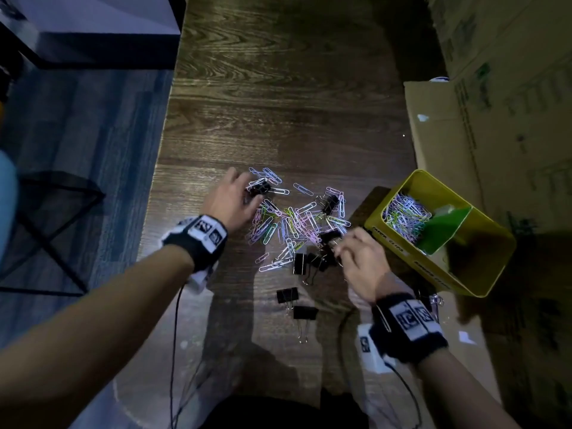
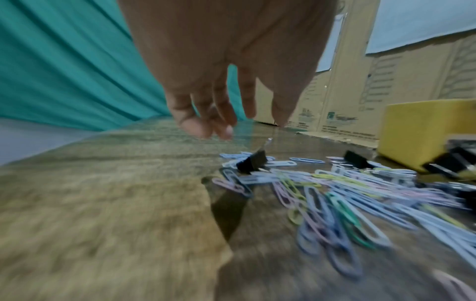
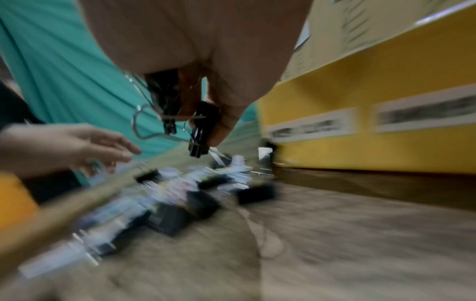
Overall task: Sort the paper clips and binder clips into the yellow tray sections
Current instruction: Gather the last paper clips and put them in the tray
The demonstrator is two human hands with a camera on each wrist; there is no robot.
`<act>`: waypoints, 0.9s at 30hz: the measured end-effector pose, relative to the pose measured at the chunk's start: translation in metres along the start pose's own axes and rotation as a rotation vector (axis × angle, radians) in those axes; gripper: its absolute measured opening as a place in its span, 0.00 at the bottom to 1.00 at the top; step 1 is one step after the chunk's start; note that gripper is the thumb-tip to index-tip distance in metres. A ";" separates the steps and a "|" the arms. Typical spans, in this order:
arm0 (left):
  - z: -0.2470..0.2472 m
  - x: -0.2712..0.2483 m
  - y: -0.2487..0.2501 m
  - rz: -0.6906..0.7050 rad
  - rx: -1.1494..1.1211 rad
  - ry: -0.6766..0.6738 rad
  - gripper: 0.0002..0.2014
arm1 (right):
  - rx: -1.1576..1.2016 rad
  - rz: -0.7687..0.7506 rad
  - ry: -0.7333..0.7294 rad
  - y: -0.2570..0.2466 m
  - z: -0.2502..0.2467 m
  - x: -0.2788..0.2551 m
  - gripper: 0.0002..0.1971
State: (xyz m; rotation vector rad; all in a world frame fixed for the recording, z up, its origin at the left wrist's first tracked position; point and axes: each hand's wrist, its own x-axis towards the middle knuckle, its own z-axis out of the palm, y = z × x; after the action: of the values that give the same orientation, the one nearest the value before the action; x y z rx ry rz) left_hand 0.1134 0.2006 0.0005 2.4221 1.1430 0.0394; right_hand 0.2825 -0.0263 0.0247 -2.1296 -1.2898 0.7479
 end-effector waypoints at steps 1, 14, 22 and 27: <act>-0.002 0.013 0.003 -0.014 0.041 -0.064 0.22 | 0.025 0.059 0.057 0.010 -0.004 -0.009 0.13; -0.009 0.049 0.000 0.002 -0.088 0.169 0.09 | -0.015 0.530 0.183 0.080 -0.003 -0.054 0.04; -0.009 0.088 -0.004 -0.142 -0.024 0.133 0.19 | -0.124 0.305 0.265 0.026 0.013 -0.031 0.15; 0.019 0.067 0.010 0.257 0.145 0.115 0.22 | -0.367 -0.088 -0.189 -0.004 0.046 -0.006 0.24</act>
State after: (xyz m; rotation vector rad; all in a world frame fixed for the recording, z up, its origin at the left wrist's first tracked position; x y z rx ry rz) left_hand 0.1683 0.2368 -0.0232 2.7137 0.9014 0.1851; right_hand 0.2457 -0.0227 -0.0040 -2.3070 -1.7220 0.7351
